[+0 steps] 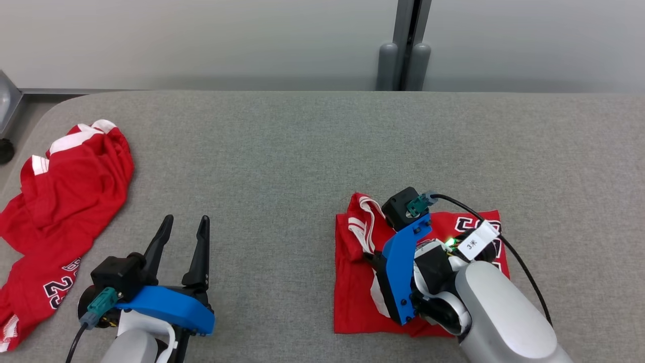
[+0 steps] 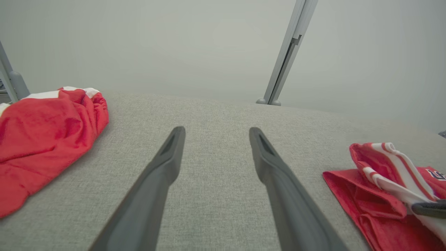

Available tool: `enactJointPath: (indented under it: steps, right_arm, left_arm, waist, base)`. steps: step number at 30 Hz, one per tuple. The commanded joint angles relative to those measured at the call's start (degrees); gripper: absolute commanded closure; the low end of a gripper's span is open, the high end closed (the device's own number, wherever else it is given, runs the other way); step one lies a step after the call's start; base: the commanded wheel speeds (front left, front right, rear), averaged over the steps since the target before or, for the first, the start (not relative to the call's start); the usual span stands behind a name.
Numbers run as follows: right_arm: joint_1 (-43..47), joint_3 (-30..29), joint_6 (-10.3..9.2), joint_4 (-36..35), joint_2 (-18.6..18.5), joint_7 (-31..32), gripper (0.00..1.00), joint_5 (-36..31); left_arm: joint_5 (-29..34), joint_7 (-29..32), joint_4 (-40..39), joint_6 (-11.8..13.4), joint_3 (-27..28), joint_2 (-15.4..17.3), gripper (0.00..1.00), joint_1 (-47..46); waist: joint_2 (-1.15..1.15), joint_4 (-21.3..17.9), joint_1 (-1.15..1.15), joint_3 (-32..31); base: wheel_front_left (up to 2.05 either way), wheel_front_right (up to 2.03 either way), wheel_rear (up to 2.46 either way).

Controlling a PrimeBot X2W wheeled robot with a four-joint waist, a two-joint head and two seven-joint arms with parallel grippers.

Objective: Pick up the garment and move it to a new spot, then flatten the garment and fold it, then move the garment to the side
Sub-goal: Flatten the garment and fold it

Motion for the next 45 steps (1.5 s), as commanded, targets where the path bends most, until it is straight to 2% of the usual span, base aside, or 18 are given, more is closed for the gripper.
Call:
enactJointPath:
  steps: [1, 6, 7, 8, 9, 13, 15, 18, 21, 27, 30, 31, 32, 33, 34, 40, 43, 45]
  right_arm:
    - [-1.9, 0.5, 0.01, 1.8, 0.4, -1.1, 1.0, 0.5]
    - [-4.3, 2.8, 0.01, 6.3, 0.6, -3.7, 1.0, 2.7]
    - [-4.6, 3.4, 0.01, 6.7, 0.7, -4.1, 0.56, 3.6]
    - [-4.6, 3.4, 0.01, 6.7, 0.7, -4.1, 0.56, 3.6]
    - [-4.9, 3.6, 0.01, 7.0, 0.6, -4.9, 0.0, 4.5]
    - [-5.1, 4.1, 0.01, 5.7, 0.6, -8.0, 0.0, 9.4]
    - [-4.9, 3.8, 0.01, 3.0, 0.6, -10.3, 0.0, 12.8]
    - [-4.0, 1.7, 0.01, -2.1, 0.1, -14.8, 0.0, 13.9]
    - [-0.6, -1.2, 0.0, -6.6, -3.3, -17.8, 0.0, 12.1]
    - [8.5, -10.4, 0.01, -12.2, -9.0, -24.4, 0.0, 3.4]
    - [12.7, -13.3, 0.01, -12.2, -8.4, -26.7, 0.0, -0.2]
    - [13.6, -13.3, 0.01, -11.9, -7.9, -27.2, 0.15, -1.5]
    - [14.5, -13.1, 0.01, -11.5, -7.2, -27.8, 0.51, -2.6]
    - [15.2, -12.5, 0.01, -11.0, -6.3, -28.4, 0.7, -3.4]
    - [15.8, -11.3, 0.01, -10.3, -5.2, -28.7, 1.0, -4.1]
    - [13.5, -0.9, 0.01, -1.8, -0.7, -29.9, 1.0, -5.8]
    - [11.5, 6.1, 0.01, 2.7, 0.4, -29.5, 1.0, -3.2]
    - [10.1, 11.3, 0.01, 3.8, 0.5, -30.0, 1.0, 0.9]
  left_arm:
    - [0.5, -0.2, 0.2, -0.2, 0.0, -0.1, 0.0, -0.8]
    - [0.4, -0.2, 0.7, -0.4, 0.0, -0.3, 0.0, -1.1]
    - [0.5, -0.2, 0.8, -0.4, -0.1, -0.3, 0.0, -1.2]
    - [0.5, -0.2, 0.8, -0.4, -0.1, -0.3, 0.0, -1.2]
    - [0.5, -0.2, 0.9, -0.4, 0.0, -0.4, 0.0, -1.2]
    - [0.4, -0.3, 1.4, -0.5, 0.1, -0.5, 0.0, -0.8]
    - [0.3, -0.3, 1.6, -0.6, 0.3, -0.4, 0.0, -0.4]
    - [0.2, -0.3, 1.4, -0.5, 0.8, -0.3, 0.0, 0.4]
    - [0.4, -0.3, 1.1, -0.4, 1.6, -0.1, 0.0, 1.2]
    - [0.7, -0.2, -0.2, -0.3, 2.7, -0.4, 0.0, 2.7]
    - [1.0, -0.2, -0.7, -0.3, 3.2, -0.6, 0.0, 3.0]
    - [1.0, -0.2, -0.8, -0.4, 3.3, -0.6, 0.0, 3.0]
    - [1.0, -0.2, -0.9, -0.4, 3.4, -0.6, 0.0, 2.9]
    - [1.1, -0.2, -0.9, -0.5, 3.4, -0.7, 0.0, 2.7]
    - [1.2, -0.2, -0.9, -0.6, 3.4, -0.7, 0.0, 2.4]
    - [1.8, -0.2, -0.9, -1.0, 3.2, -1.1, 0.0, 1.7]
    - [1.9, -0.2, -0.4, -1.2, 2.9, -1.3, 0.0, 1.0]
    - [2.0, -0.2, -0.3, -1.3, 2.7, -1.4, 0.0, 0.8]
  waist:
    - [0.0, 0.3, 0.0, 0.1]
    - [0.0, 0.8, 0.0, 0.1]
    - [0.0, 0.9, 0.0, 0.1]
    - [0.0, 0.9, 0.0, 0.1]
    - [0.0, 0.9, 0.0, 0.0]
    - [0.0, 0.7, 0.0, -0.7]
    - [0.0, 0.4, 0.0, -1.2]
    - [0.0, -0.3, 0.0, -2.0]
    - [0.0, -1.2, 0.0, -2.9]
    - [0.0, -2.4, 0.0, -4.1]
    - [0.0, -2.6, 0.0, -3.8]
    - [0.0, -2.6, 0.0, -3.6]
    - [0.0, -2.5, 0.0, -3.4]
    - [0.0, -2.4, 0.0, -3.2]
    - [0.0, -2.3, 0.0, -2.9]
    - [0.0, -1.1, 0.0, -1.7]
    - [0.0, -0.2, 0.0, -1.4]
    - [0.0, 0.2, 0.0, -1.2]
  base:
    - [0.0, 0.0, 0.0]
    - [0.0, 0.0, 0.0]
    - [0.0, 0.0, 0.0]
    - [0.0, 0.0, 0.0]
    - [0.0, 0.0, 0.0]
    - [0.0, 0.0, 0.0]
    - [0.0, 0.0, 0.0]
    - [0.0, 0.0, 0.0]
    - [0.0, 0.0, 0.0]
    - [0.0, 0.0, 0.0]
    - [0.0, 0.0, 0.0]
    - [0.0, 0.0, 0.0]
    - [0.0, 0.0, 0.0]
    - [0.0, 0.0, 0.0]
    - [0.0, 0.0, 0.0]
    - [0.0, 0.0, 0.0]
    - [0.0, 0.0, 0.0]
    - [0.0, 0.0, 0.0]
